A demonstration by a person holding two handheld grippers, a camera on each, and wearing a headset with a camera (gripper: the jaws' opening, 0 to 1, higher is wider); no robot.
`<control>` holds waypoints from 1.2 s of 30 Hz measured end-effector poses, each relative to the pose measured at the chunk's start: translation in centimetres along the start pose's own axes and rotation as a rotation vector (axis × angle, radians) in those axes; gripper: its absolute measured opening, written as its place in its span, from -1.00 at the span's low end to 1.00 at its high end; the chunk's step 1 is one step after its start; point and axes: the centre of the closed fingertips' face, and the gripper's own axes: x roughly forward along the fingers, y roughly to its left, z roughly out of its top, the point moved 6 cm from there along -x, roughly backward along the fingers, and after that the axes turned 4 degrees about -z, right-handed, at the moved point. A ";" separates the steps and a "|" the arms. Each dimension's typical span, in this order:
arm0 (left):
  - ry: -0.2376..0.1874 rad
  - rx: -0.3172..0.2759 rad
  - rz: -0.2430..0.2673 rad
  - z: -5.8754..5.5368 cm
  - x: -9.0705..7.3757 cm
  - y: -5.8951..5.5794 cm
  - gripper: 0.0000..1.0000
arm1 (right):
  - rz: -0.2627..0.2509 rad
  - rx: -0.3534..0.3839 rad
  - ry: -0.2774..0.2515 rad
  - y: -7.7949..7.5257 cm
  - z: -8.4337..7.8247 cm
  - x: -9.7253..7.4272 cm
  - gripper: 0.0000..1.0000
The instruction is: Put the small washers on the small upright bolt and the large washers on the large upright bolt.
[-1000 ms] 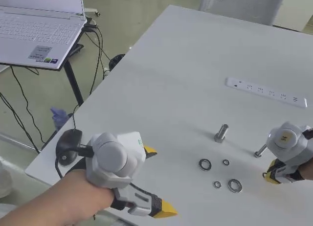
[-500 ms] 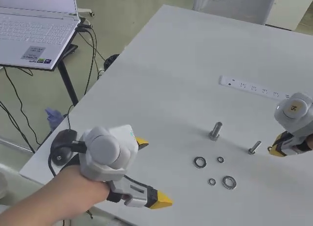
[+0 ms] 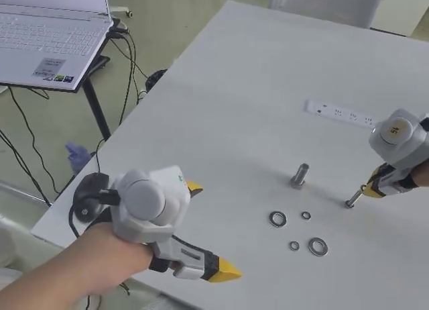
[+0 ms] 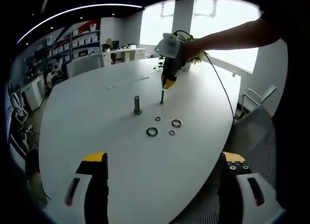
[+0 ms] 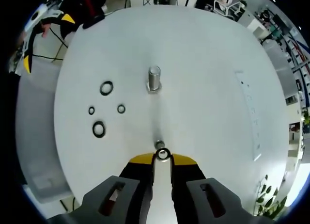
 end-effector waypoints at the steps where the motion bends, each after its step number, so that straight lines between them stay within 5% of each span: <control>1: 0.000 -0.004 -0.002 0.0 0.0 0.0 0.94 | 0.000 -0.001 0.000 0.0 0.0 0.1 -0.73; 36: 0.044 -0.017 -0.026 -1.1 0.6 -0.4 0.91 | 0.016 -0.004 0.005 0.2 -0.3 2.0 -0.73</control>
